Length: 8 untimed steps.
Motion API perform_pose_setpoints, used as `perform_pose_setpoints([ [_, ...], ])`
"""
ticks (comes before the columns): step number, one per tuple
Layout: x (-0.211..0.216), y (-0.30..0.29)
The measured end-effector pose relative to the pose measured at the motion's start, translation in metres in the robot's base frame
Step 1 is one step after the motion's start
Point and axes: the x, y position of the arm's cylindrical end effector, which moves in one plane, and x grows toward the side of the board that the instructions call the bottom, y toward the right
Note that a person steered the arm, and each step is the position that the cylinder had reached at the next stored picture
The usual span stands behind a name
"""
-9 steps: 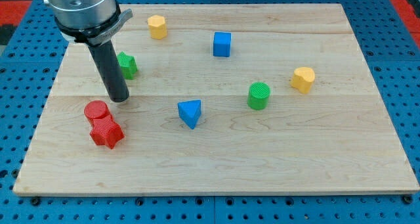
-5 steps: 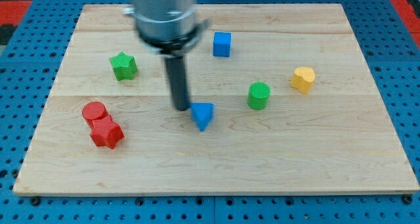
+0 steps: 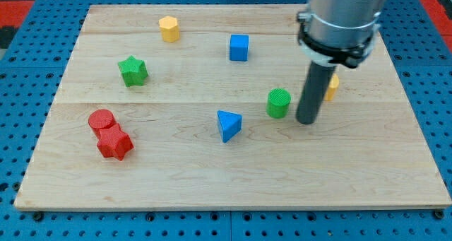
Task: Slide the green circle towards the green star
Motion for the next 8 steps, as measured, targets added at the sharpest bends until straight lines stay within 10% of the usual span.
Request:
perform_pose_setpoints([
  [8, -0.068, -0.106],
])
